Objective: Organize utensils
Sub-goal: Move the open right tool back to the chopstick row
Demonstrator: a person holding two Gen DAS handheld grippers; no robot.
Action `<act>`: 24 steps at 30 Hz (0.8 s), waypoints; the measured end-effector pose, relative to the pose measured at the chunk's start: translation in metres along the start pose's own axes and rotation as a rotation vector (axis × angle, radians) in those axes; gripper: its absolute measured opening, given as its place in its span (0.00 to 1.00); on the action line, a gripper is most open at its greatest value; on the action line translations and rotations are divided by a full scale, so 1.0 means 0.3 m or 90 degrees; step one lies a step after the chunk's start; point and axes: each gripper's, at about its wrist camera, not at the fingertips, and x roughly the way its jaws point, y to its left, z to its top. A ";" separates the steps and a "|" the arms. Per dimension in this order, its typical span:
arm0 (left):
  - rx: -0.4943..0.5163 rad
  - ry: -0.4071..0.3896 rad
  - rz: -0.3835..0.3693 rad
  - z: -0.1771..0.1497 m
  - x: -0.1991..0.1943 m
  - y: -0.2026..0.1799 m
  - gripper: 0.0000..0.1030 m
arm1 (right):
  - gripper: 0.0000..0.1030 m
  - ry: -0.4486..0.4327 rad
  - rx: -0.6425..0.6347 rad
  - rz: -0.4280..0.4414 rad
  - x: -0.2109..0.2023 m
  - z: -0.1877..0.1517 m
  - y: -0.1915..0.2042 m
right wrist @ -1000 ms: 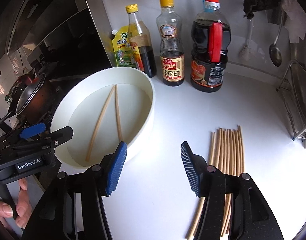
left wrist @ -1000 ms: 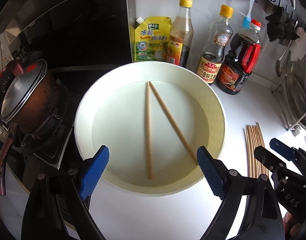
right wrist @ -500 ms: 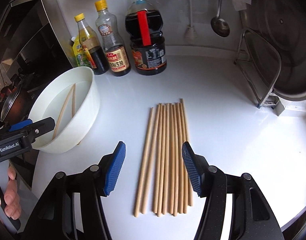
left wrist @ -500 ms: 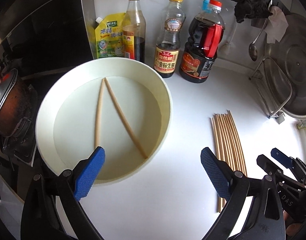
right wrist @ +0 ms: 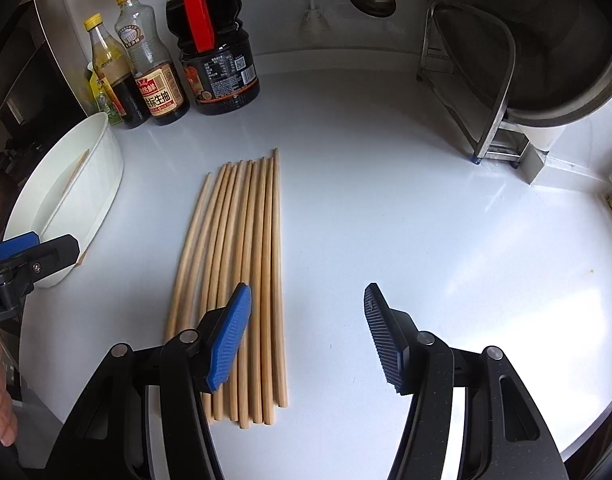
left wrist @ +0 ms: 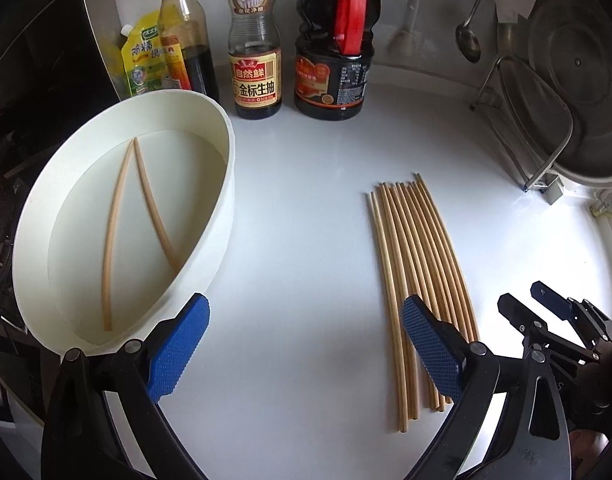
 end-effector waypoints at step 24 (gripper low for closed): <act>-0.010 0.028 0.019 -0.088 0.138 -0.071 0.93 | 0.55 0.006 -0.050 -0.012 0.123 -0.032 0.004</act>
